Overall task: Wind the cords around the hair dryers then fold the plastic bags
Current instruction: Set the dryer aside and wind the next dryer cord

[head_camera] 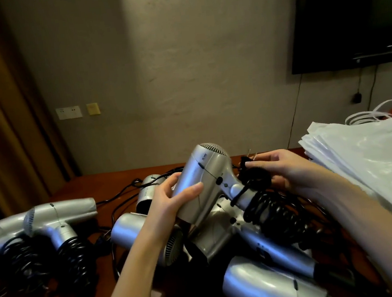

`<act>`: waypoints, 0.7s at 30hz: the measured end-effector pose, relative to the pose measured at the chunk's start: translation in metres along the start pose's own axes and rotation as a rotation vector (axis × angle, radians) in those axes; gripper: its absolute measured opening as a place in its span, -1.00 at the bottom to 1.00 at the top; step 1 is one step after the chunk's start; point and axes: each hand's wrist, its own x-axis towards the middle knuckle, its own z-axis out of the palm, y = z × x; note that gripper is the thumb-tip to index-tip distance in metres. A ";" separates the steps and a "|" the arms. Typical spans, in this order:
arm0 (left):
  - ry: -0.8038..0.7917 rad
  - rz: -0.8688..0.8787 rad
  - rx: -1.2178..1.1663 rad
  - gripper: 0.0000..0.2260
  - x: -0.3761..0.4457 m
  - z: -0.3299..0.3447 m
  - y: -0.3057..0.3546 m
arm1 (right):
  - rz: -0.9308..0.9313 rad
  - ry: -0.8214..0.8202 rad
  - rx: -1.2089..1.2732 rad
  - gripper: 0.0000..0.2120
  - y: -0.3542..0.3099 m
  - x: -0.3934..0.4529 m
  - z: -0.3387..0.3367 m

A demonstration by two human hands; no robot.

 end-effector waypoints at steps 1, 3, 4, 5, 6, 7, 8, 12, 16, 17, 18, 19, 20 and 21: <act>0.013 0.001 0.013 -0.42 0.000 0.000 -0.001 | -0.001 0.005 -0.019 -0.79 -0.005 -0.003 0.000; 0.039 -0.008 0.030 -0.37 0.001 0.001 -0.002 | -0.024 0.006 -0.101 -0.76 -0.016 -0.012 0.004; 0.050 -0.008 0.042 -0.36 0.001 0.001 -0.003 | -0.046 0.018 -0.183 -0.70 -0.021 -0.017 0.006; 0.057 -0.002 0.061 -0.37 0.002 0.002 -0.003 | -0.085 0.029 -0.296 -0.65 -0.024 -0.021 0.008; 0.066 0.014 0.082 -0.43 0.002 0.004 -0.003 | -0.130 0.032 -0.423 -0.59 -0.027 -0.024 0.012; 0.079 0.028 0.101 -0.50 0.001 0.005 -0.003 | -0.173 0.036 -0.543 -0.55 -0.027 -0.026 0.016; 0.098 0.034 0.111 -0.58 0.002 0.007 -0.002 | -0.198 0.048 -0.638 -0.51 -0.025 -0.027 0.021; 0.166 0.010 0.095 -0.68 0.006 0.008 -0.003 | -0.243 0.163 -0.872 -0.39 0.003 -0.019 0.036; 0.308 -0.056 0.115 -0.44 0.013 0.016 -0.006 | -0.262 0.246 -0.820 -0.39 0.017 -0.008 0.033; 0.316 -0.063 0.073 -0.37 0.012 0.016 -0.003 | -0.252 0.253 -0.802 -0.41 0.016 -0.007 0.032; 0.316 -0.076 0.003 -0.31 0.010 0.014 0.002 | -0.251 0.265 -0.783 -0.43 0.014 -0.007 0.032; 0.315 -0.080 -0.068 -0.28 0.007 0.009 0.007 | -0.251 0.288 -0.765 -0.45 0.011 -0.007 0.032; 0.311 -0.081 -0.108 -0.28 0.004 0.003 0.012 | -0.253 0.313 -0.750 -0.45 0.009 -0.007 0.033; 0.303 -0.078 -0.122 -0.31 -0.002 -0.004 0.018 | -0.252 0.334 -0.739 -0.45 0.006 -0.008 0.034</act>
